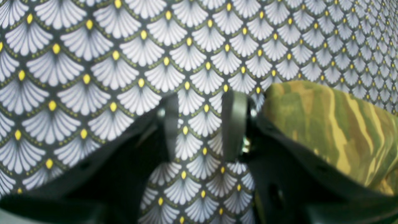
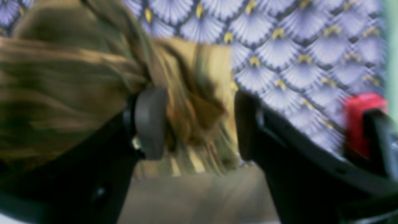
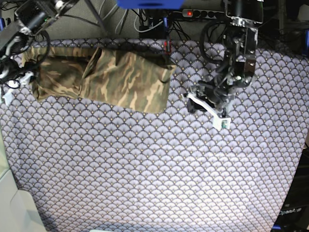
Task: Fold the T-shirt properly
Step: 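Pull the strip's end with the right gripper toward the table edge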
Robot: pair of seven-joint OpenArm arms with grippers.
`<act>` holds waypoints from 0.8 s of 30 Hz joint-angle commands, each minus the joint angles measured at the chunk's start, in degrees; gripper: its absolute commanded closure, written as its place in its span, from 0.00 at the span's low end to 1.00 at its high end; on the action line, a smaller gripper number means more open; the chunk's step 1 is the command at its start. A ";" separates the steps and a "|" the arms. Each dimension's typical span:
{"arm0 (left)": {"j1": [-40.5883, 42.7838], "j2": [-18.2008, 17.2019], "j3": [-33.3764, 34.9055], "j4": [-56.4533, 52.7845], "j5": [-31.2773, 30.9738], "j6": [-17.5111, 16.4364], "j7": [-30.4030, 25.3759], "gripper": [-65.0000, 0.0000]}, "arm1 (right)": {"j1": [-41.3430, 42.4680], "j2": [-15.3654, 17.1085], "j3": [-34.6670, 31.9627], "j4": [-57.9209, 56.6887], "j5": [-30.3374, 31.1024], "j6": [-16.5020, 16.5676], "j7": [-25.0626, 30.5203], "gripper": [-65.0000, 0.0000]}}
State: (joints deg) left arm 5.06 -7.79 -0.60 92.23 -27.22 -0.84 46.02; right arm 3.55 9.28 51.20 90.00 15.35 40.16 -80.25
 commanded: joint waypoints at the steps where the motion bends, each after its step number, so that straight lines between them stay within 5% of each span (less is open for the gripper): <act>1: -0.71 -0.16 -0.06 0.83 -0.43 -0.35 -1.05 0.65 | 0.71 1.84 0.45 -0.19 0.69 -0.16 0.25 0.46; 13: -0.88 -0.25 -0.06 0.83 -0.43 -0.35 -1.05 0.65 | 0.62 5.27 4.14 -1.07 1.74 -0.16 0.25 0.45; 21: -1.06 -0.16 -0.06 -3.48 -0.43 -0.35 -1.05 0.65 | -5.79 11.69 5.28 -10.30 25.83 -0.16 0.25 0.45; 24: -1.06 -0.16 -0.06 -3.13 -0.69 -0.35 -1.05 0.65 | -6.06 12.66 5.28 -13.82 26.80 -0.16 0.25 0.44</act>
State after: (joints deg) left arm 4.91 -7.79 -0.62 87.85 -27.22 -0.84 46.00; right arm -3.40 19.75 56.29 74.94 40.29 40.03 -81.45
